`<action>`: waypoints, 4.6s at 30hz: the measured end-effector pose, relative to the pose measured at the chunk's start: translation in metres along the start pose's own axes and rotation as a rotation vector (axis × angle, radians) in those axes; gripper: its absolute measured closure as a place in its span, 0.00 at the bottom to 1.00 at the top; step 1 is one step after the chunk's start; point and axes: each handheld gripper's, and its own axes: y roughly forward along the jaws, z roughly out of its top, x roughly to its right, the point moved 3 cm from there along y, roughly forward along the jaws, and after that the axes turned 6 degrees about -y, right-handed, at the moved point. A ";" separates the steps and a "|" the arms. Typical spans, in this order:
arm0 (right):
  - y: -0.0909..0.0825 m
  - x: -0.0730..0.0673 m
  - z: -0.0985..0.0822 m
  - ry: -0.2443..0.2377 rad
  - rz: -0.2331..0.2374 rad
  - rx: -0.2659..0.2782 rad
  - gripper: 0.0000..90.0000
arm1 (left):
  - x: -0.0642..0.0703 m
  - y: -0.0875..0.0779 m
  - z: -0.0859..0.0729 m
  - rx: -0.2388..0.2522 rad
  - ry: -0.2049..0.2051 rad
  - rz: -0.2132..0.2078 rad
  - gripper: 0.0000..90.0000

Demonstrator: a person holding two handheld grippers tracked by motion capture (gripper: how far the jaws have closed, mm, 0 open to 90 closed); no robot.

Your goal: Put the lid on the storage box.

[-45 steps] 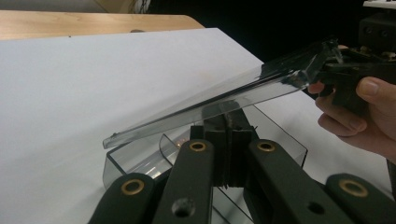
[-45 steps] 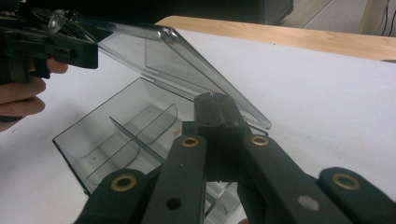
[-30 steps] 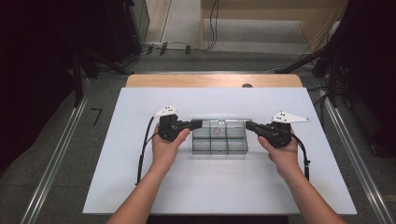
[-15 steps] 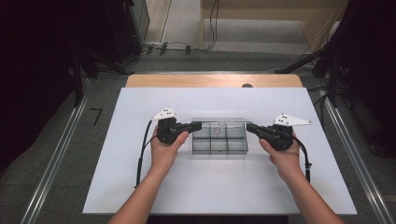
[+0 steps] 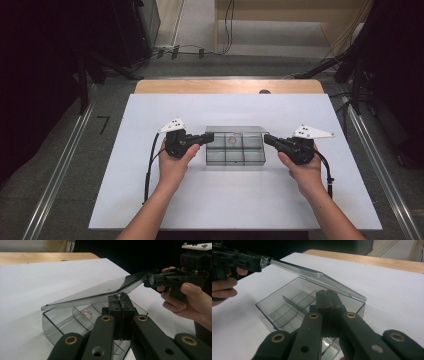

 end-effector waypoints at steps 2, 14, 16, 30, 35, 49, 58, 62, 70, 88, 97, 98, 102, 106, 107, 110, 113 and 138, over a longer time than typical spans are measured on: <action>-0.001 -0.002 0.000 -0.003 0.002 -0.003 0.97 | 0.001 -0.001 -0.001 0.001 -0.002 -0.002 1.00; -0.006 -0.007 -0.006 -0.006 0.008 0.005 0.97 | 0.006 -0.004 -0.010 0.001 0.017 0.002 1.00; -0.007 -0.007 -0.007 -0.003 0.007 0.006 0.97 | 0.007 -0.005 -0.012 0.000 0.017 0.001 1.00; -0.010 -0.011 -0.018 0.002 0.008 -0.004 0.97 | 0.009 -0.007 -0.022 -0.005 0.019 0.003 1.00; -0.009 -0.013 -0.022 -0.007 0.015 -0.003 0.97 | 0.010 -0.007 -0.025 -0.005 0.020 0.003 1.00; -0.008 -0.018 -0.031 -0.021 0.016 -0.003 0.97 | 0.014 -0.009 -0.035 -0.015 0.036 0.004 1.00; -0.010 -0.020 -0.039 -0.015 0.018 -0.013 0.97 | 0.016 -0.009 -0.045 -0.017 0.039 0.012 1.00; -0.010 -0.020 -0.042 -0.018 0.018 -0.021 0.97 | 0.016 -0.012 -0.049 0.003 0.041 0.019 1.00; -0.011 -0.022 -0.050 -0.022 0.009 -0.042 0.96 | 0.017 -0.016 -0.054 0.008 0.047 0.028 1.00; -0.037 -0.027 -0.045 -0.057 0.018 0.040 0.16 | 0.024 -0.048 -0.062 0.052 0.139 0.088 0.42; -0.052 -0.020 -0.050 -0.048 0.007 0.056 0.01 | 0.021 -0.061 -0.066 0.059 0.131 0.111 0.11; -0.054 -0.019 -0.051 -0.050 0.002 0.061 0.00 | 0.021 -0.062 -0.067 0.061 0.128 0.112 0.08; -0.062 -0.015 -0.052 -0.039 -0.013 0.063 0.00 | 0.020 -0.070 -0.068 0.076 0.117 0.108 0.04; -0.069 -0.011 -0.054 -0.026 -0.022 0.069 0.00 | 0.019 -0.078 -0.069 0.082 0.125 0.127 0.04; -0.070 -0.009 -0.055 -0.030 -0.026 0.070 0.00 | 0.018 -0.079 -0.070 0.084 0.126 0.130 0.03; -0.074 -0.006 -0.057 -0.029 -0.041 0.069 0.00 | 0.016 -0.085 -0.071 0.088 0.123 0.130 0.01; -0.078 -0.003 -0.061 -0.030 -0.055 0.064 0.00 | 0.016 -0.090 -0.071 0.092 0.126 0.131 0.01; -0.113 0.027 -0.073 0.012 -0.146 0.080 0.00 | -0.013 -0.139 -0.075 0.144 0.118 0.235 0.00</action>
